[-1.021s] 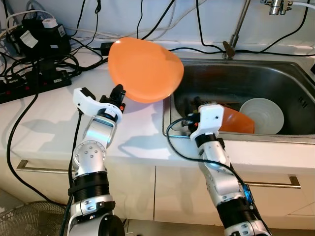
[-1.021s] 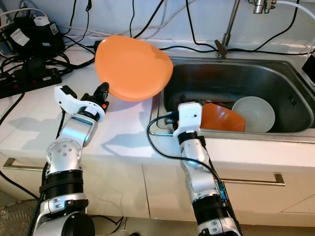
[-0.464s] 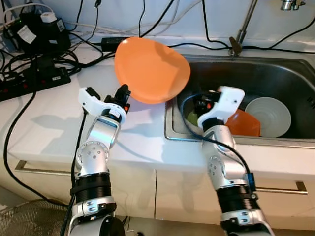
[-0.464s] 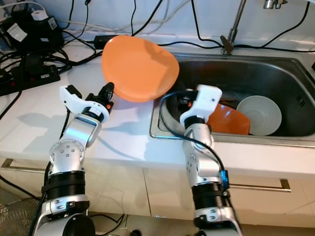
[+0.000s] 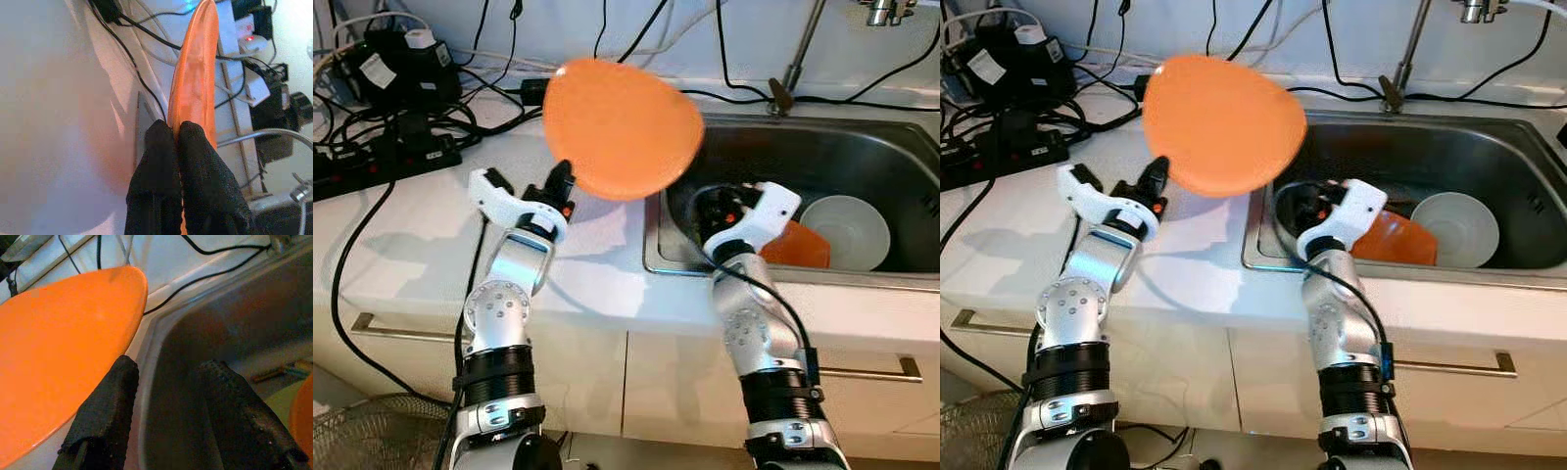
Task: Kitchen organization
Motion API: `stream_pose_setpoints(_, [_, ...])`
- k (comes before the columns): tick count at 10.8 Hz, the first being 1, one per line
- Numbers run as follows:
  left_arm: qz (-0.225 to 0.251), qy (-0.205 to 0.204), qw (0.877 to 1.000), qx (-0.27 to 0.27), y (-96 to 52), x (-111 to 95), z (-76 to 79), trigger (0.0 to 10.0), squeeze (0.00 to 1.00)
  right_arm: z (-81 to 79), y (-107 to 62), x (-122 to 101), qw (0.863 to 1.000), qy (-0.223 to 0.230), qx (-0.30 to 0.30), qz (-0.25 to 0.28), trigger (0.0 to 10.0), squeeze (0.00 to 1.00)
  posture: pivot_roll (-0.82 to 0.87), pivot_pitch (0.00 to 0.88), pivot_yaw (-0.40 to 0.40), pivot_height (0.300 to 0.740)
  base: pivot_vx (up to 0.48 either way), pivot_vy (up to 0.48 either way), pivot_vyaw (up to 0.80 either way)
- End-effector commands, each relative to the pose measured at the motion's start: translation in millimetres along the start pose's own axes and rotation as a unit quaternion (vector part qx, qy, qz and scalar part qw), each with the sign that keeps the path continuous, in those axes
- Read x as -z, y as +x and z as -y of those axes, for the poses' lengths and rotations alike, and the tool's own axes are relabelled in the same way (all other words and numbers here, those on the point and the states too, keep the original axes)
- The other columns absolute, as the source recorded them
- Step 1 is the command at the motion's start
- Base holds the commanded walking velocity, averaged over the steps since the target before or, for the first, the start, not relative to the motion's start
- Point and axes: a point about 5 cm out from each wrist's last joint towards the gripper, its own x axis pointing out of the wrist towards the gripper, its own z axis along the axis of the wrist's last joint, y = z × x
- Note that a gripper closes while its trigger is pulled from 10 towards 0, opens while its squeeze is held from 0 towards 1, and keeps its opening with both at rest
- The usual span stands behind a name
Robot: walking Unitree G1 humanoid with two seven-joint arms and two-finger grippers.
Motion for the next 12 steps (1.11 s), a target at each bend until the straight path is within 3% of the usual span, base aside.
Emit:
stream_pose_setpoints(1, [-0.013, -0.033, 0.998, 0.060, 0.9, 17.6, 25.0, 10.0, 0.00, -7.4, 3.3, -8.2, 1.000, 0.014, -0.013, 0.011, 10.0, 0.00, 0.09, 0.000, 0.057, 0.740, 0.000, 0.000, 0.00])
stream_pose_setpoints(7, [-0.036, -0.023, 0.996, 0.082, -0.6, 24.7, 30.1, 10.0, 0.00, -13.2, 2.6, -12.1, 0.991, 0.128, -0.038, 0.008, 10.0, 0.00, 0.08, 0.000, 0.067, 0.740, 0.000, 0.000, 0.00])
stream_pose_setpoints(12, [-0.029, -0.018, 0.997, 0.063, -0.6, 24.4, 25.2, 10.0, 0.00, -13.2, 0.3, -14.5, 0.987, 0.154, -0.047, 0.006, 10.0, 0.00, 0.08, 0.000, 0.065, 0.740, 0.000, 0.000, 0.00])
